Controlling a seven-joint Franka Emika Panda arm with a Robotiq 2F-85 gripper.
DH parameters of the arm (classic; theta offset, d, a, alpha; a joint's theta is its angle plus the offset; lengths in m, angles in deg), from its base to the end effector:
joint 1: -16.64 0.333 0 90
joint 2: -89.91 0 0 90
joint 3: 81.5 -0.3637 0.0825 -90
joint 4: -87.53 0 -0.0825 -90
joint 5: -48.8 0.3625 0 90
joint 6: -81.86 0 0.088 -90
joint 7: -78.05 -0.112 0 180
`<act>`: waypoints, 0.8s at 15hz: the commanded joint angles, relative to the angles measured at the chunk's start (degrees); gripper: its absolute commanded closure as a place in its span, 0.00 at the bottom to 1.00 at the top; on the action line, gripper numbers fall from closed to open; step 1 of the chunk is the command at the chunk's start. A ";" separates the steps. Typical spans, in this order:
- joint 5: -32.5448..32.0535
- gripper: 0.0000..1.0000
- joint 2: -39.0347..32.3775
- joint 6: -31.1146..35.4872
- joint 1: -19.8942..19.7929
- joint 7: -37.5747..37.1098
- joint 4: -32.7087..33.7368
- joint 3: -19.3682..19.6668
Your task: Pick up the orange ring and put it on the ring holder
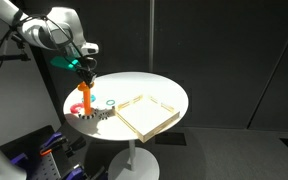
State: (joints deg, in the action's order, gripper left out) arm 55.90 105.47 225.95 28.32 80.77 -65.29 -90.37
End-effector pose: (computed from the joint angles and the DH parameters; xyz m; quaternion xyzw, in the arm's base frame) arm 0.3647 0.1363 0.3933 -0.9864 -0.1525 -0.0554 0.0273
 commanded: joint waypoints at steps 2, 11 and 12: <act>0.36 0.95 1.02 0.71 0.37 0.60 -0.23 0.45; 2.12 0.95 2.06 -0.73 1.15 1.54 0.60 1.09; 2.12 0.95 2.07 -0.88 1.11 1.44 0.65 1.11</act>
State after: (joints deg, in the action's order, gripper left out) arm 56.63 106.21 226.32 28.72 80.80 -65.09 -90.17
